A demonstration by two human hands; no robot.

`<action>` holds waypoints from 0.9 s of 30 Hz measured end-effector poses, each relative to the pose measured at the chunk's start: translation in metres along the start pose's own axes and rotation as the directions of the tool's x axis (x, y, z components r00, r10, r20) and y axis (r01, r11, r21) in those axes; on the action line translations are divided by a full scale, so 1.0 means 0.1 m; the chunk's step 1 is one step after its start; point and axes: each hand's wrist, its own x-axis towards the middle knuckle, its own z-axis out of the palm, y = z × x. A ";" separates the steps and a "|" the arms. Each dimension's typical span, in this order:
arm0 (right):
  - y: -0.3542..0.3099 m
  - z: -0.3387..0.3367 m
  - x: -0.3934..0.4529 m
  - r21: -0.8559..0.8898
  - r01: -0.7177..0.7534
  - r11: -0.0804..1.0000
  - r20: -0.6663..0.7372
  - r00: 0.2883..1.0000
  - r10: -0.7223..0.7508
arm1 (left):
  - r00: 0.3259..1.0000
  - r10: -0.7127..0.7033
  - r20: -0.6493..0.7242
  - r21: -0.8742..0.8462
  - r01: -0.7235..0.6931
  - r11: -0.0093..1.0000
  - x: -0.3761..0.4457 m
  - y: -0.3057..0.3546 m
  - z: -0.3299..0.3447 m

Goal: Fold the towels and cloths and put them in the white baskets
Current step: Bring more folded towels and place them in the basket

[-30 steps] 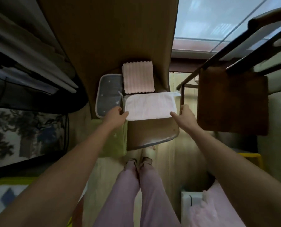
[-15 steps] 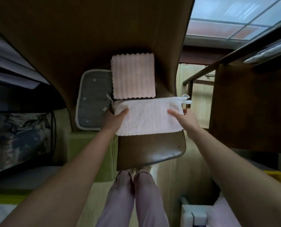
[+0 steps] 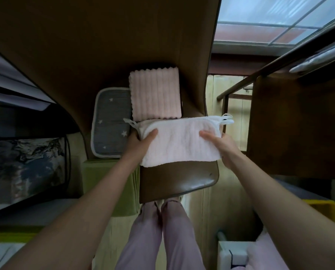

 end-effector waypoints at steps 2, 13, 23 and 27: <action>-0.02 -0.02 -0.17 0.040 0.032 0.999 -0.008 0.999 -0.032 | 0.998 0.005 -0.067 0.000 -0.005 1.000 -0.16 0.07 0.01; -0.30 -0.15 -1.61 0.134 0.278 0.951 -0.102 0.959 -0.266 | 0.965 0.208 -0.161 0.055 -0.201 0.978 -1.39 0.74 -0.18; 0.34 -0.41 -3.07 0.182 0.364 0.913 -0.502 0.833 -0.232 | 0.899 0.375 0.228 0.198 -0.420 0.886 -2.27 0.85 0.00; 1.08 -0.30 -3.79 0.335 0.396 0.855 -0.680 0.730 -0.072 | 0.832 0.331 0.445 0.316 -0.492 0.811 -2.83 0.62 0.35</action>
